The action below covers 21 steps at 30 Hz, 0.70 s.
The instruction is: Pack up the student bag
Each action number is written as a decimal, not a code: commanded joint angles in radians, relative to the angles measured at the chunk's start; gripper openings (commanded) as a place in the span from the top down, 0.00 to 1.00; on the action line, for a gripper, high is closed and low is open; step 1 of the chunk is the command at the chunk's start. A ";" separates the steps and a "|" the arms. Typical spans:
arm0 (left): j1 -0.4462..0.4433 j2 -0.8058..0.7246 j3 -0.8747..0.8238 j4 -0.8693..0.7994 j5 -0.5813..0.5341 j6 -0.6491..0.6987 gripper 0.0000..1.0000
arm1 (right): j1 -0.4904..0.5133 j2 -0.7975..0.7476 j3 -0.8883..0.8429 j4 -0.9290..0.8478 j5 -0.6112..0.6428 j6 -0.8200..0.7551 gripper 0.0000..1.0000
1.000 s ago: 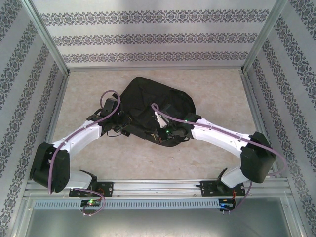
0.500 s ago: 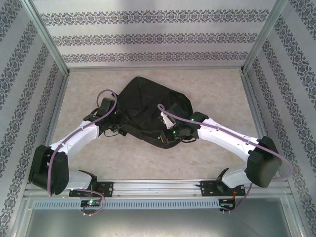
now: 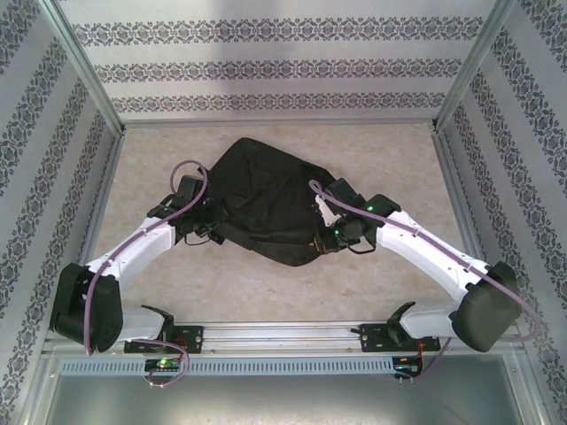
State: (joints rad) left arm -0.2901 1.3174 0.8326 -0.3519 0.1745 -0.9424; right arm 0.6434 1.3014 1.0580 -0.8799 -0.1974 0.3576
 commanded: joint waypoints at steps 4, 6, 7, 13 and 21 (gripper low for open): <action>0.033 0.034 0.135 -0.084 -0.085 0.090 0.96 | 0.112 -0.036 -0.012 0.039 -0.152 0.023 1.00; 0.033 0.051 0.170 -0.099 -0.084 0.091 0.76 | 0.159 -0.023 -0.012 0.103 -0.202 0.075 1.00; 0.033 0.063 0.189 -0.105 -0.075 0.085 0.62 | 0.180 -0.013 -0.016 0.151 -0.229 0.112 1.00; 0.034 0.038 0.239 -0.180 -0.019 0.054 0.32 | 0.268 0.072 -0.002 0.410 -0.285 0.311 1.00; 0.033 -0.164 0.162 -0.403 0.010 -0.016 0.32 | 0.349 0.187 0.041 0.611 -0.232 0.461 1.00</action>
State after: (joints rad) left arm -0.2577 1.2198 1.0351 -0.6106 0.1493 -0.9138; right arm 0.9699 1.4570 1.0519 -0.4236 -0.4221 0.7181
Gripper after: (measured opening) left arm 0.691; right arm 0.058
